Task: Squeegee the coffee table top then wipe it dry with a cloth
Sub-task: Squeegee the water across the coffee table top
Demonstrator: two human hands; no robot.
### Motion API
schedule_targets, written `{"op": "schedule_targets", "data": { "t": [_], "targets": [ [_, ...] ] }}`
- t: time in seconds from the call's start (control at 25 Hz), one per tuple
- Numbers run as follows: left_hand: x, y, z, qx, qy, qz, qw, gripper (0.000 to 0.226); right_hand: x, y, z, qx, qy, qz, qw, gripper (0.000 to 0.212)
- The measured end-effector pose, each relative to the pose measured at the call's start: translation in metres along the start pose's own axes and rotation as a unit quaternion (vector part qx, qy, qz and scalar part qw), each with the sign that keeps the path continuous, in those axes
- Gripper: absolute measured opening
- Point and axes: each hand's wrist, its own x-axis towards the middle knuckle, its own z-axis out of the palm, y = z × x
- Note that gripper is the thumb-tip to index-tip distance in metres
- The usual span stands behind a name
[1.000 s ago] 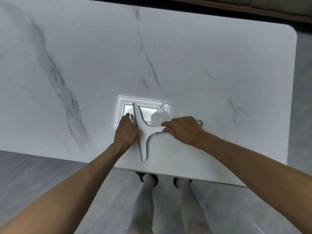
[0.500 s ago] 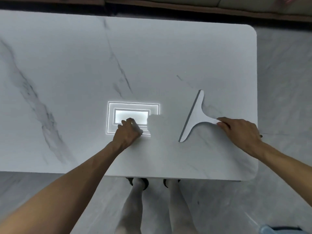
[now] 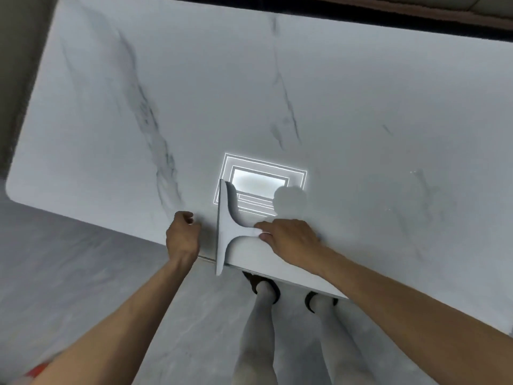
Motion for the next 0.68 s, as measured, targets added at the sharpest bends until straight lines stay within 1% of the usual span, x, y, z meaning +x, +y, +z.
{"op": "schedule_targets", "data": {
  "t": [0.16, 0.28, 0.36, 0.44, 0.56, 0.68],
  "targets": [
    [0.026, -0.034, -0.031, 0.025, -0.004, -0.014, 1.000, 0.043, 0.048, -0.063, 0.032, -0.006, -0.032, -0.064, 0.997, 0.041],
    [0.031, -0.038, -0.030, 0.044, -0.028, 0.009, 0.999, 0.046, 0.052, -0.073, 0.043, -0.041, -0.021, -0.075, 0.996, 0.041],
    [0.025, -0.030, -0.021, 0.063, -0.056, 0.029, 0.996, 0.049, 0.037, -0.050, 0.038, -0.057, -0.008, -0.046, 0.997, 0.042],
    [0.015, -0.021, -0.002, 0.076, -0.086, 0.061, 0.992, 0.053, 0.008, -0.012, 0.024, -0.062, -0.003, 0.010, 0.998, 0.042],
    [-0.008, 0.000, 0.035, 0.090, -0.129, 0.121, 0.980, 0.055, -0.056, 0.057, -0.005, -0.056, 0.020, 0.098, 0.993, 0.042],
    [-0.036, 0.023, 0.073, 0.101, -0.172, 0.168, 0.965, 0.050, -0.129, 0.123, -0.028, -0.082, 0.033, 0.184, 0.979, 0.043]
  ]
}}
